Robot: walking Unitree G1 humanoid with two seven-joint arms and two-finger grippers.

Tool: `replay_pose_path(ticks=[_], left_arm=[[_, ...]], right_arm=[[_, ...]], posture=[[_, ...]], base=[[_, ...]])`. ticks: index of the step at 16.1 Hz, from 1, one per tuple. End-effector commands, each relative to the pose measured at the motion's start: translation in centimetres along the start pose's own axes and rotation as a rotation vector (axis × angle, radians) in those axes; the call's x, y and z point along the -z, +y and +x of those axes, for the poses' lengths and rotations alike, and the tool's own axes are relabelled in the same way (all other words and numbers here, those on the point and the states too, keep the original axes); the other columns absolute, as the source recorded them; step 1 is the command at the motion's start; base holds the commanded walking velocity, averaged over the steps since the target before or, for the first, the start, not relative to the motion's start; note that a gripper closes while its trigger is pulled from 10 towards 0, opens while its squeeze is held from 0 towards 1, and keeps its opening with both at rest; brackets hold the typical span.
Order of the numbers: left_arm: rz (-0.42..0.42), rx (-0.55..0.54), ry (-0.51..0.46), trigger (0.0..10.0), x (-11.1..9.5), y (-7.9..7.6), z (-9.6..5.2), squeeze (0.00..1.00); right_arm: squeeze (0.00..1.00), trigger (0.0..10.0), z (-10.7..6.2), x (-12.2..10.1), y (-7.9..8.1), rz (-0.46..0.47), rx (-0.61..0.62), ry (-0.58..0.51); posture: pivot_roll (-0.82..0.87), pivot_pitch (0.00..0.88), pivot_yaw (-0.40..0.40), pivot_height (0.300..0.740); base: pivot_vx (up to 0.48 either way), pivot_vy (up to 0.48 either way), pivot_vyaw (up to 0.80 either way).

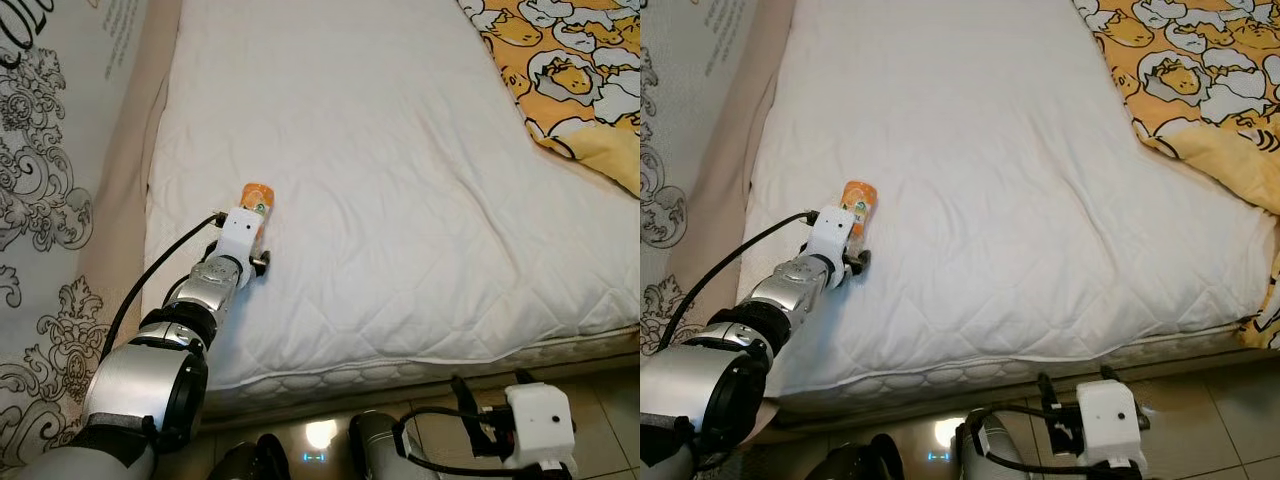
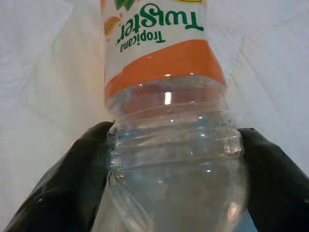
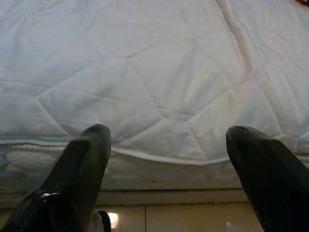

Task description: Clean up the room

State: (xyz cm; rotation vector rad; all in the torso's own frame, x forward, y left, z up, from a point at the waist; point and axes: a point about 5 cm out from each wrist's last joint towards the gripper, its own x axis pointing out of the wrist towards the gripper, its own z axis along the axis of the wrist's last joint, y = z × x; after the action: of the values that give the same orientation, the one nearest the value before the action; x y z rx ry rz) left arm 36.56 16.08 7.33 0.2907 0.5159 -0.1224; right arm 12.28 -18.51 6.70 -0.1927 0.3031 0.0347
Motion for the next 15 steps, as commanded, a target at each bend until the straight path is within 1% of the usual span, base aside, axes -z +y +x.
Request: replay_pose_path(ticks=[1,6,7,8,9,10,11,12,13,14,15], left_arm=[[0.009,0.022,0.006,0.0,0.2,-0.6,0.0,0.00],[-0.026,0.058,-0.029,0.0,-0.4,-0.7,0.0,0.00],[-0.024,0.079,-0.038,0.0,-0.5,-1.0,0.0,0.00],[-0.050,0.100,-0.051,0.0,-0.6,-1.3,0.0,0.00],[-0.151,0.144,-0.062,0.0,-0.6,-2.1,0.0,0.00],[-0.177,0.173,-0.073,0.0,-0.5,-2.8,0.0,0.00],[-0.206,0.181,-0.086,0.0,-0.3,-3.0,0.0,0.00],[-0.330,0.190,-0.129,0.0,0.1,-3.0,-0.2,0.00],[-0.382,0.189,-0.155,0.0,0.2,-2.7,-0.2,0.00],[-0.448,0.163,-0.268,0.0,0.2,-1.1,-0.6,0.00],[-0.448,0.163,-0.268,0.0,0.2,-1.1,-0.6,0.00]], right_arm=[[0.00,10.0,0.1,0.1,-0.3,-0.015,0.007,0.013],[0.00,10.0,1.2,0.1,-0.3,-0.004,0.007,0.012],[0.00,10.0,1.9,0.1,-0.3,0.002,0.007,0.007],[0.00,10.0,2.5,0.0,-0.4,0.006,0.008,0.001],[0.00,10.0,3.4,0.0,-0.3,0.013,0.005,-0.008],[0.00,10.0,4.2,-0.1,-0.1,0.016,-0.002,-0.018],[0.00,10.0,5.0,-0.2,0.1,0.015,-0.010,-0.033],[0.00,10.0,6.6,-0.8,0.3,0.025,-0.016,-0.064],[0.00,10.0,7.3,-1.0,0.5,0.031,-0.019,-0.076],[0.00,10.0,9.3,-1.9,1.0,0.037,-0.036,-0.113],[0.00,10.0,9.3,-1.9,1.0,0.037,-0.036,-0.113]], posture=[[-0.46,0.176,0.013,0.719],[-0.43,0.148,0.014,0.719],[-0.43,0.135,0.016,0.719],[-0.42,0.120,0.022,0.719],[-0.40,0.087,0.036,0.719],[-0.39,0.071,0.038,0.719],[-0.37,0.040,0.039,0.719],[-0.34,0.000,0.040,0.719],[-0.30,0.000,0.044,0.719],[-0.26,0.000,0.053,0.719],[-0.26,0.000,0.053,0.719]], base=[[0.000,0.000,0.00],[0.000,0.000,0.00],[0.000,0.000,0.00],[0.000,0.000,0.00],[0.000,0.000,0.00],[0.000,0.000,0.00],[0.000,0.000,0.00],[0.000,0.000,0.00],[0.000,0.000,0.00],[0.000,0.000,0.00],[0.000,0.000,0.00]])
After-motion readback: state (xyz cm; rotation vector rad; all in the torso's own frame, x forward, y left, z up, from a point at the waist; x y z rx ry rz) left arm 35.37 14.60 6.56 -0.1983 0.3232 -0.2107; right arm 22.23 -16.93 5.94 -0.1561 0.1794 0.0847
